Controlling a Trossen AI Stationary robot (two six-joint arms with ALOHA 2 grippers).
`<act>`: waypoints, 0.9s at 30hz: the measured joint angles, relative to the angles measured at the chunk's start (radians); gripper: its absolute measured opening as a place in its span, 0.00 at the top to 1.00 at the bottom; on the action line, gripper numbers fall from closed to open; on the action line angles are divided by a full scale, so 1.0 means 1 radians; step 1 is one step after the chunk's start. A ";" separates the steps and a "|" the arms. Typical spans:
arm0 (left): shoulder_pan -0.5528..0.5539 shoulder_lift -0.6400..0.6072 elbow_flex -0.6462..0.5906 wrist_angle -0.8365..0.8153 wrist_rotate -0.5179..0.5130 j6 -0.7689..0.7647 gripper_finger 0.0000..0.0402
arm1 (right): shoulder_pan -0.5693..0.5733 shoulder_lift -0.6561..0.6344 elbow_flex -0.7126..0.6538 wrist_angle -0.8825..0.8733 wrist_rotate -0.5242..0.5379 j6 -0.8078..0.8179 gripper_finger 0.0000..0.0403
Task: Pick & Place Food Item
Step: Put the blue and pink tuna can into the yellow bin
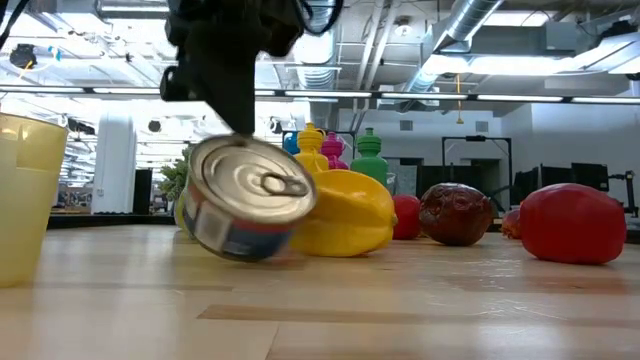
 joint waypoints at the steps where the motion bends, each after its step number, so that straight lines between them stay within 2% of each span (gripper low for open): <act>1: 0.000 -0.007 0.001 0.001 -0.005 0.000 1.00 | 0.000 0.000 0.000 0.000 0.000 0.000 0.23; 13: 0.000 -0.033 0.001 -0.041 -0.022 0.000 1.00 | 0.000 0.000 0.000 0.004 0.000 0.003 0.23; 16: -0.002 -0.033 0.001 -0.043 -0.014 0.090 0.96 | 0.000 0.000 0.001 0.004 0.000 0.003 0.23; 20: -0.005 -0.034 -0.010 -0.066 -0.010 0.104 0.82 | 0.000 0.000 0.001 0.004 0.000 0.003 0.23; 27: 0.002 -0.034 -0.104 -0.045 -0.040 0.097 0.45 | 0.000 0.000 0.001 0.004 0.000 0.003 0.23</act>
